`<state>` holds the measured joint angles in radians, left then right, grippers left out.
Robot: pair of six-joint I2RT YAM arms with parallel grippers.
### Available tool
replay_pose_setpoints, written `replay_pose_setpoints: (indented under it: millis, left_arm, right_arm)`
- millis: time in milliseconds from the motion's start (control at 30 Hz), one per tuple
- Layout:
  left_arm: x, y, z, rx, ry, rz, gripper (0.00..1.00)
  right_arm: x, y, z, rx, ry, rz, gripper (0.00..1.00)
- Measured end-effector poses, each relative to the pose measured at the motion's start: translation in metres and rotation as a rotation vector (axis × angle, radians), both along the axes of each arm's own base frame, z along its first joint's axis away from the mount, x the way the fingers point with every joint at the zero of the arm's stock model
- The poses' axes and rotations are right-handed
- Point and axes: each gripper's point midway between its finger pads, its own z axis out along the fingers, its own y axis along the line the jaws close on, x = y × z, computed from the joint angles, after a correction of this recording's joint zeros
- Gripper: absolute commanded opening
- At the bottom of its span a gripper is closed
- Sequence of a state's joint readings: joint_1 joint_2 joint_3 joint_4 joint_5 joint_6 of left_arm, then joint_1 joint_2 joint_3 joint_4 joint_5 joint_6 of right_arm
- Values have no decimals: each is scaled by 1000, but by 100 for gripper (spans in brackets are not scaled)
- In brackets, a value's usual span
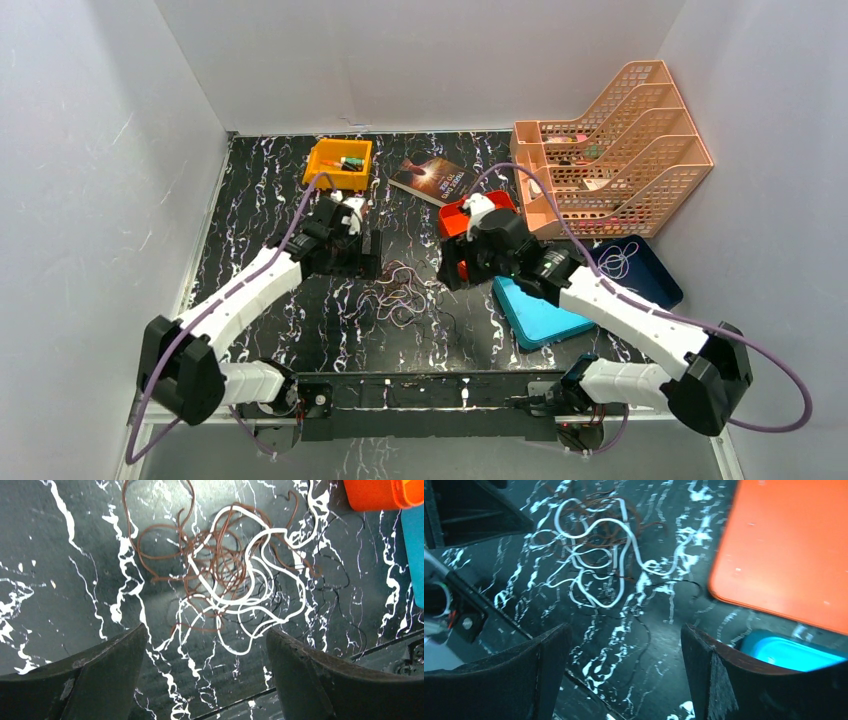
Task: Untangle the cables
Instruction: Untie the cable.
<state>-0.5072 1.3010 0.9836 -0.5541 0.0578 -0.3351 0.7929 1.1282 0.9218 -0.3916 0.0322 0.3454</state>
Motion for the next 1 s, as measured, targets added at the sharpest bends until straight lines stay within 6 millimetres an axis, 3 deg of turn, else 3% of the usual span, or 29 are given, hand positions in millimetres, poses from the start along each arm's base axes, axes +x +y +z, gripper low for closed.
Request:
replay_pose_setpoints:
  millis: [167,300,500,633,833,1000]
  left_arm:
    - [-24,10,0,-35,-18,20,86]
    - [-28,10,4,-59,-28,45,82]
    - [-26,11,4,-67,-25,92,80]
    - [-24,14,11,-72,-55,117,81]
    - [-23,20,35,-107,-150,143,82]
    - [-23,21,36,-105,-156,147,82]
  right_arm:
    - [-20,38,-4,42,11,144,80]
    - [-33,64,-10,62,13,251,68]
    - [-50,86,-58,-23,105,363,56]
    - [-50,92,-80,-63,150,374,49]
    - [-40,109,-87,-57,160,364,39]
    - [-33,121,-91,-42,182,341,43]
